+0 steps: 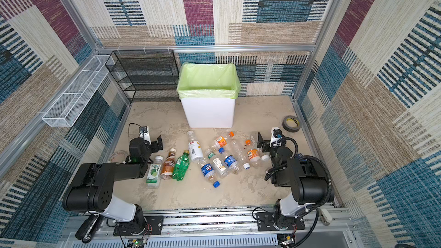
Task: Throw the plastic bottles in the bin
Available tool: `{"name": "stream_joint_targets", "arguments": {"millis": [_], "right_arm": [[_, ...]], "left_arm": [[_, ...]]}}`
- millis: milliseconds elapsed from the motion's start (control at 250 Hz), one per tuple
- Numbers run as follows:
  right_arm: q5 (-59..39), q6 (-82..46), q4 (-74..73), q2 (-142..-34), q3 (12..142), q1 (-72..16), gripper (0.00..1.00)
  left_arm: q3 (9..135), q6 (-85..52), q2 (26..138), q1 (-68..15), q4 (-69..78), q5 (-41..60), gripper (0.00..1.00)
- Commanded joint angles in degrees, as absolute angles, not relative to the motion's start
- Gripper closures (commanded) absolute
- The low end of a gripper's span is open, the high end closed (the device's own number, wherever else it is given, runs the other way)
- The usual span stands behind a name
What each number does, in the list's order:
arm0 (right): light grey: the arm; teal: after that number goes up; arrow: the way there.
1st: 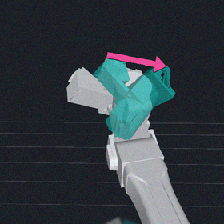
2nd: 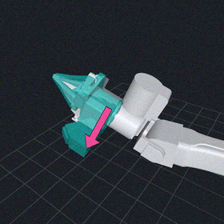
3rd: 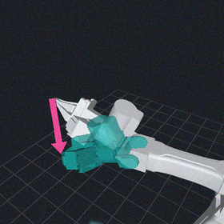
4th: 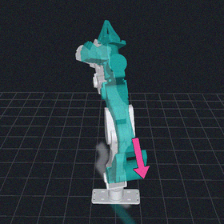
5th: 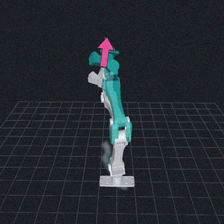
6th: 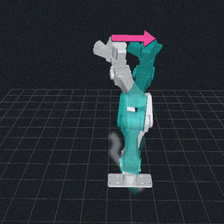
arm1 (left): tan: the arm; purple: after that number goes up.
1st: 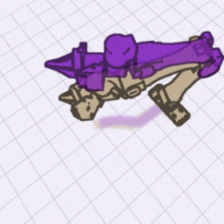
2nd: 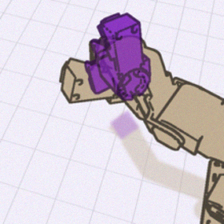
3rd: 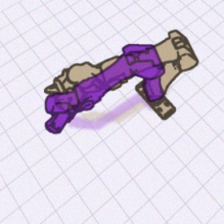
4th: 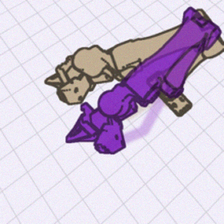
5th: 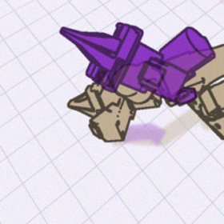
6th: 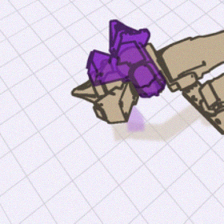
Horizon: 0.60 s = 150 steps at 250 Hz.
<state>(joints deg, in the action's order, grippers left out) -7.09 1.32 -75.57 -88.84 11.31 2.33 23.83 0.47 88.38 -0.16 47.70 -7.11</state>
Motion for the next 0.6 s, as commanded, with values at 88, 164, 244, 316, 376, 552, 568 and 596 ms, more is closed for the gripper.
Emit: {"name": "stream_joint_targets", "arguments": {"millis": [88,164,244,316,376,552,568,596], "right_arm": [[-7.36,1.44,-76.94,-88.70,11.42,2.29,0.01],[-7.33,1.41,-76.91,-88.75,11.51,2.27,0.01],[-7.30,1.14,-76.73,-88.72,11.58,2.29,0.01],[-7.45,1.06,-76.54,-88.84,11.67,2.40,0.01],[-7.60,1.10,-76.61,-88.77,11.60,2.46,0.01],[-7.64,1.02,-76.35,-88.85,11.91,2.55,0.01],[-7.65,1.00,-76.30,-88.84,11.82,2.55,0.01],[-7.68,0.98,-76.37,-88.80,11.91,2.55,0.01]], "left_arm": [[24.12,0.36,88.24,-0.10,47.75,-6.37,0.01],[24.17,0.33,88.32,-0.09,47.72,-6.26,0.01],[24.26,0.32,88.34,0.00,47.57,-5.97,0.01],[24.38,0.34,88.33,0.13,47.40,-5.66,0.01],[24.37,0.35,88.33,0.18,47.44,-5.61,0.01],[24.50,0.24,88.42,0.28,47.28,-5.31,0.01],[24.56,0.23,88.42,0.31,47.23,-5.28,0.01],[24.53,0.21,88.42,0.35,47.20,-5.19,0.01]]}}
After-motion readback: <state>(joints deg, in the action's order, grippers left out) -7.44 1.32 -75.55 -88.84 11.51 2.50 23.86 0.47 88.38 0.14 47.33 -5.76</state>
